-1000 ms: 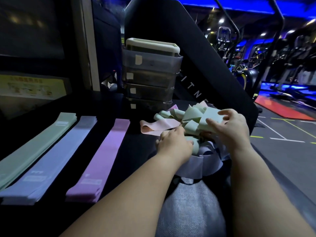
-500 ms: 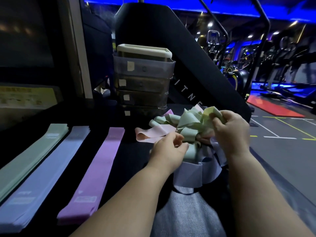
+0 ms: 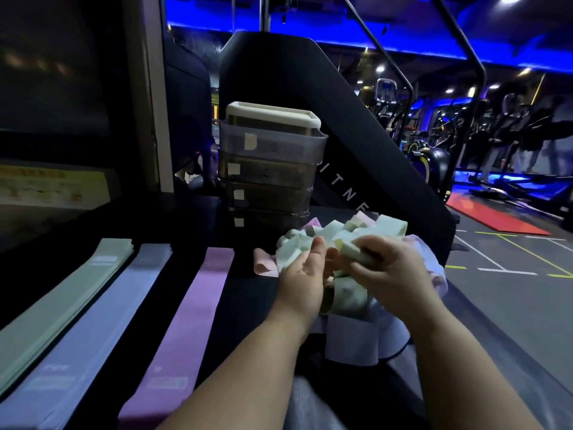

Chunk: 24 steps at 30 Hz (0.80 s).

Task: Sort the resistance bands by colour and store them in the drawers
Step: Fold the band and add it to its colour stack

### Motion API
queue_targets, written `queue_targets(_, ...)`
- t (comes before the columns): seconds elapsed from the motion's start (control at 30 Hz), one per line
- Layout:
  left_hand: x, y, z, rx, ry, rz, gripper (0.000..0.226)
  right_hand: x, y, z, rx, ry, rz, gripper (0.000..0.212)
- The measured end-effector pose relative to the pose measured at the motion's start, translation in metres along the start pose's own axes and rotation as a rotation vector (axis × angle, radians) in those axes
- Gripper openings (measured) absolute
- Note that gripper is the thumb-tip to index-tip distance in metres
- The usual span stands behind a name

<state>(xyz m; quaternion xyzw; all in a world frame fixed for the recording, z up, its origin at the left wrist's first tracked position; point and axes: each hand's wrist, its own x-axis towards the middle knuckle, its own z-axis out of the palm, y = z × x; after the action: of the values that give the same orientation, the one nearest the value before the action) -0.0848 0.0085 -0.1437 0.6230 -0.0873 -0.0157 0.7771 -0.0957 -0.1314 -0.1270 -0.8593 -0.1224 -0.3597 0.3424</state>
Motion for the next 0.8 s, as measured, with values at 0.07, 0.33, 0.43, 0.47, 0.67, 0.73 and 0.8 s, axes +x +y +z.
queue_targets(0.07, 0.002, 0.0, -0.001, 0.01, -0.039, 0.002, 0.04, -0.001, -0.002, 0.001, 0.001, -0.108, -0.001, 0.021)
queue_targets(0.33, 0.005, -0.005, -0.003, 0.091, -0.02, -0.037, 0.026, 0.001, -0.001, -0.015, 0.131, -0.048, 0.174, 0.02)
queue_targets(0.43, 0.002, -0.004, -0.001, 0.148, -0.033, -0.019, 0.027, 0.003, 0.007, -0.014, 0.013, 0.082, 0.259, 0.019)
queue_targets(0.47, 0.002, -0.005, -0.001, 0.166, -0.02, -0.009, 0.025, 0.004, 0.011, -0.014, -0.015, 0.143, 0.298, 0.016)
queue_targets(0.67, -0.001, -0.009, 0.0, 0.352, -0.093, 0.039, 0.019, 0.006, 0.014, -0.004, 0.11, 0.073, 0.612, 0.046)
queue_targets(0.73, -0.003, -0.01, 0.0, 0.459, -0.129, 0.067, 0.023, 0.009, 0.006, -0.002, 0.272, 0.051, 0.663, 0.046)
queue_targets(0.8, -0.005, -0.01, 0.0, 0.518, -0.141, 0.102, 0.024, 0.011, -0.002, -0.005, 0.418, 0.063, 0.741, 0.045)
